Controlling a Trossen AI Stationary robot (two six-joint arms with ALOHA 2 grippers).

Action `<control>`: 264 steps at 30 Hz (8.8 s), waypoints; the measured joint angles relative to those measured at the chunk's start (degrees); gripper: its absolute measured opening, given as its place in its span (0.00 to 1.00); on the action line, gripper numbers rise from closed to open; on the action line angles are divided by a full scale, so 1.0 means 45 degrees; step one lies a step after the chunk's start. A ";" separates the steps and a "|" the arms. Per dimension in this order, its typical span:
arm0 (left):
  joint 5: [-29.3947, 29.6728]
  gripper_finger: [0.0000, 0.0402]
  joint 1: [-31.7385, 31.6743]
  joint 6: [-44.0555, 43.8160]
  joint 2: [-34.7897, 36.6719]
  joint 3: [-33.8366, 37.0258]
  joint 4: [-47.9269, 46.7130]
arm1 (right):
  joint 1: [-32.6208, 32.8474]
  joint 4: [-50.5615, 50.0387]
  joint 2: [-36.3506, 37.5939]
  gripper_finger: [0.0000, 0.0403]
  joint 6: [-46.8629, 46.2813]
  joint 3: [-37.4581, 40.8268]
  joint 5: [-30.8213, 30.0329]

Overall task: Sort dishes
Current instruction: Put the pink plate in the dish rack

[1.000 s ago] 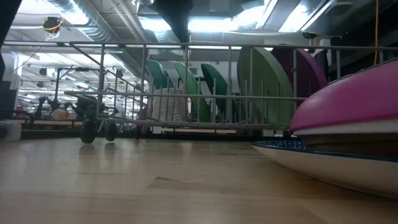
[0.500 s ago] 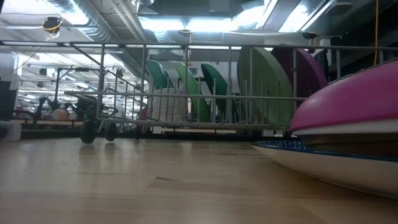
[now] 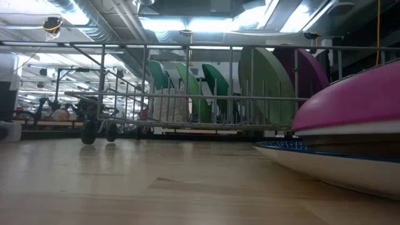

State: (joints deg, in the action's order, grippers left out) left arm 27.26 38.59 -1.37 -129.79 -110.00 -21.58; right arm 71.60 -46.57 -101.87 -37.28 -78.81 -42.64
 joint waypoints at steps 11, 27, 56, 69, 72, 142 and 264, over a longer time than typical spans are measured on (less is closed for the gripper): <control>0.1229 0.49 0.0033 0.3232 -0.1518 0.0005 0.0913 | -0.0398 -0.1823 -0.1263 0.36 -0.2606 0.0000 0.0469; 0.1319 0.49 -0.0100 0.4019 -0.1605 0.0005 0.0170 | -0.2086 -0.5129 -0.1354 0.36 -0.5984 0.0424 0.3801; 0.2705 0.49 -0.0401 0.5665 -0.1756 -0.0019 -0.0178 | -0.2833 -0.3230 -0.1330 0.36 -0.4727 0.0557 0.5180; 0.4527 0.49 0.0052 0.5766 -0.1770 -0.0005 -0.0068 | -0.2836 -0.2839 -0.1340 0.36 -0.4592 0.0559 0.5079; 0.4650 0.49 0.0094 0.5691 -0.1775 -0.0005 -0.0060 | -0.2842 -0.2803 -0.1340 0.36 -0.4328 0.0559 0.5058; 1.3374 0.00 -0.1022 0.4500 -0.1440 0.0015 0.1890 | -0.2828 -0.7635 -0.1340 0.36 -0.4510 -0.2815 0.2910; -1.4290 0.00 -1.4861 1.2490 0.9071 0.9295 0.6417 | -0.5941 -0.9005 -0.0548 0.36 -0.1321 -0.8136 -0.7726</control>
State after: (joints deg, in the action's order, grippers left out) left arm -37.05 -28.28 54.84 -88.97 -68.17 7.30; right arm 44.86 -87.09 -104.33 -43.22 -115.42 -77.41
